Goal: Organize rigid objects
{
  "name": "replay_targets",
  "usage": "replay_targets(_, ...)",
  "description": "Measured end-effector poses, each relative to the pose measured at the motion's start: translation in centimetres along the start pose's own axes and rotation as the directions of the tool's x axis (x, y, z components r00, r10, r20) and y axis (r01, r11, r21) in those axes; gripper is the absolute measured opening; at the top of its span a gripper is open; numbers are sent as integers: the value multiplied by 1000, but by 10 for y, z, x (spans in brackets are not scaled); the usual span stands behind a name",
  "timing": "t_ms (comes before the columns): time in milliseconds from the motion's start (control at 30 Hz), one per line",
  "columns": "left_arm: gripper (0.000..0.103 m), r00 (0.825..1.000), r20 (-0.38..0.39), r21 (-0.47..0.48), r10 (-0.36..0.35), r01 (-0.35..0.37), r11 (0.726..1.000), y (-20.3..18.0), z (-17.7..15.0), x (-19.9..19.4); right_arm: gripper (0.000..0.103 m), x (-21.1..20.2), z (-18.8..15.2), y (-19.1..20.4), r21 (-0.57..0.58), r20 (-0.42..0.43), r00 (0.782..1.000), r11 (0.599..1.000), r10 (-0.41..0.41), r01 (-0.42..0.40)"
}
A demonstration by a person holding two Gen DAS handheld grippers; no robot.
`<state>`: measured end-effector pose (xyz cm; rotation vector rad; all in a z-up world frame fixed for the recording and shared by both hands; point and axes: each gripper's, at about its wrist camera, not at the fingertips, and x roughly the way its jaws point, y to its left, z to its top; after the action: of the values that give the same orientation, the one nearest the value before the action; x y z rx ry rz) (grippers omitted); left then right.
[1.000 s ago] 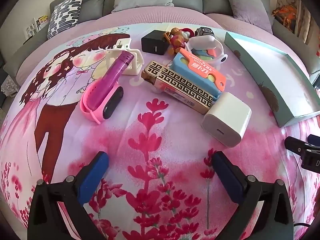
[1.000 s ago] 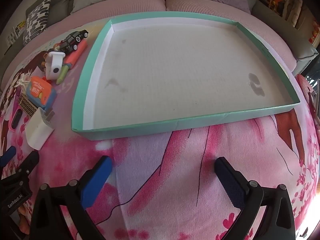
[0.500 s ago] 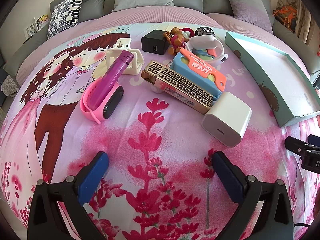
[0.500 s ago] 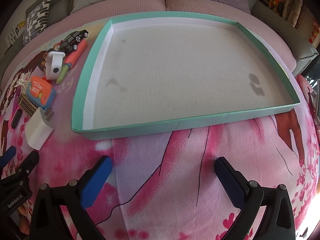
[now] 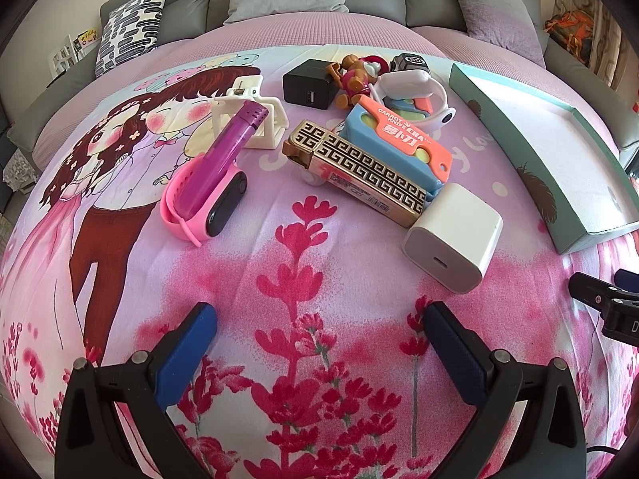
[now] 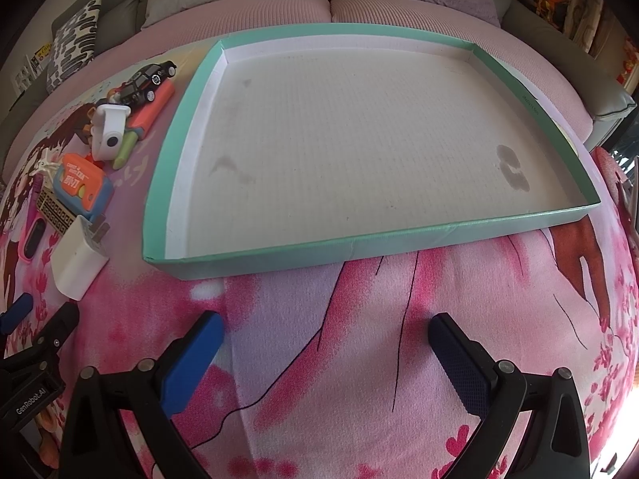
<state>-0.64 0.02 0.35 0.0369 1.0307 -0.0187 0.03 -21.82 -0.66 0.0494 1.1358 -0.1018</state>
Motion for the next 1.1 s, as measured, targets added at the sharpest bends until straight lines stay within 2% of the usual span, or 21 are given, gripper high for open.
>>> replay_targets(1100, 103, 1000, 5, 1, -2, 2, 1000, -1, -1, 0, 103, 0, -1, 1, -2, 3, 1000, 1000, -3, 3)
